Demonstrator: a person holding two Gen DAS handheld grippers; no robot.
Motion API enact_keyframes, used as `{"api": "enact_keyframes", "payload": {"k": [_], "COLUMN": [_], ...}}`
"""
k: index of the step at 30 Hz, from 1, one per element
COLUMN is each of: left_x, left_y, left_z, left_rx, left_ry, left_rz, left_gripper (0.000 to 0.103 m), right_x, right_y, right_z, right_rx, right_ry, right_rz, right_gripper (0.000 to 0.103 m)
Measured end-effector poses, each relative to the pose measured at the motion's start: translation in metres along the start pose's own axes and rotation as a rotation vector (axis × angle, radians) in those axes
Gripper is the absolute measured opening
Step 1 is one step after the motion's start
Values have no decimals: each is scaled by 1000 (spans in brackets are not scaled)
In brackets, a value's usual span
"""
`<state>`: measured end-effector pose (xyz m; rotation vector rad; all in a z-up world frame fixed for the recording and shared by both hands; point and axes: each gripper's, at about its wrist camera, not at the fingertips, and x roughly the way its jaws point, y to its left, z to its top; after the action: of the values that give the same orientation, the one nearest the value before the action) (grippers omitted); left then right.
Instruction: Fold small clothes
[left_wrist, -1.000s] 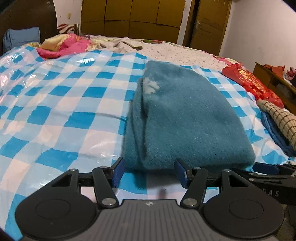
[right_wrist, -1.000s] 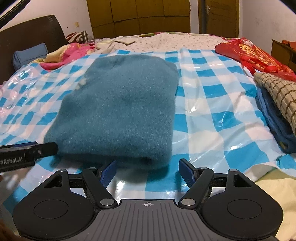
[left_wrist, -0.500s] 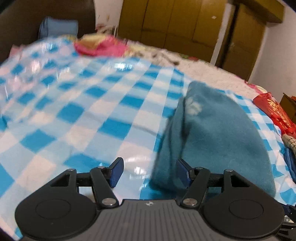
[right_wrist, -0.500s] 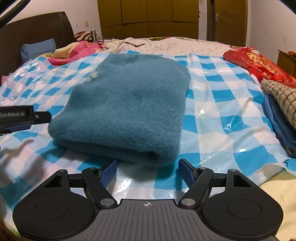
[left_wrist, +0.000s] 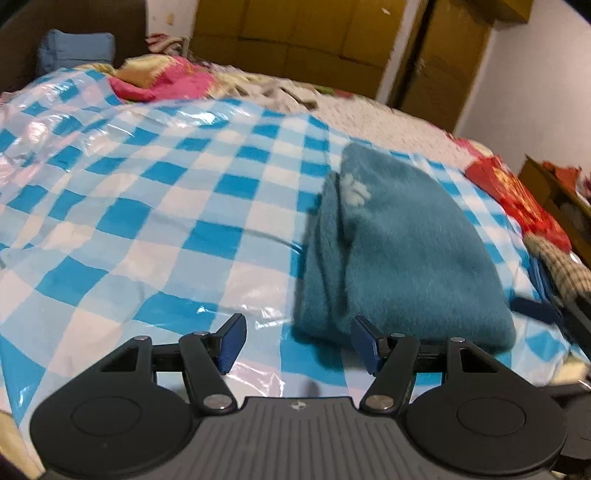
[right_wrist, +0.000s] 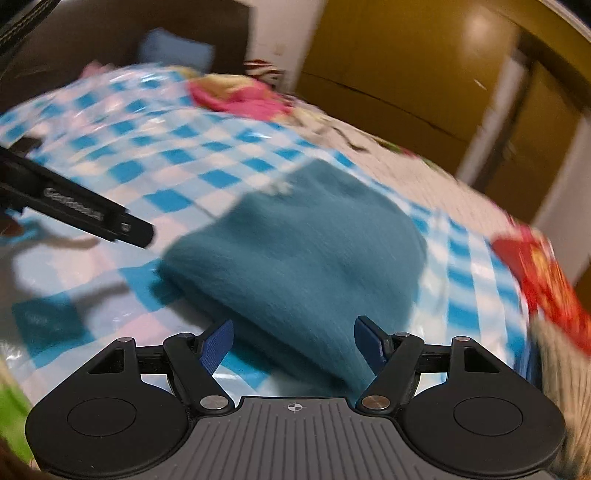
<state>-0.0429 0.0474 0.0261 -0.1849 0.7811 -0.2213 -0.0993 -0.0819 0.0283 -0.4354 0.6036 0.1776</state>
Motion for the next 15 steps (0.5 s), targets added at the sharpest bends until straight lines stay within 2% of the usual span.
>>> {"api": "enact_keyframes", "payload": {"k": [3, 5, 6, 7, 10, 11, 15], "left_x": [-1, -4, -5, -4, 1, 3, 17], "left_y": [6, 13, 18, 22, 29, 27, 14], "left_z": [0, 0, -1, 0, 3, 5, 11], "left_rx": [-6, -17, -26, -37, -50, -29, 117], "left_ry": [8, 4, -2, 2, 35, 39, 63], "left_rz": [-47, -60, -60, -75, -150, -165, -233], "left_gripper": [73, 73, 73, 73, 73, 73, 72], "right_x": [21, 41, 48, 55, 67, 68, 68], "right_y": [27, 43, 47, 49, 42, 38, 8], "right_z": [17, 26, 30, 34, 45, 50, 65], "right_rx": [-109, -160, -166, -153, -59, -13, 233], "right_ry": [-29, -19, -9, 9, 66, 88, 159], "right_rz": [18, 38, 48, 62, 99, 112, 163], "right_gripper": [66, 48, 34, 29, 18, 15, 12]}}
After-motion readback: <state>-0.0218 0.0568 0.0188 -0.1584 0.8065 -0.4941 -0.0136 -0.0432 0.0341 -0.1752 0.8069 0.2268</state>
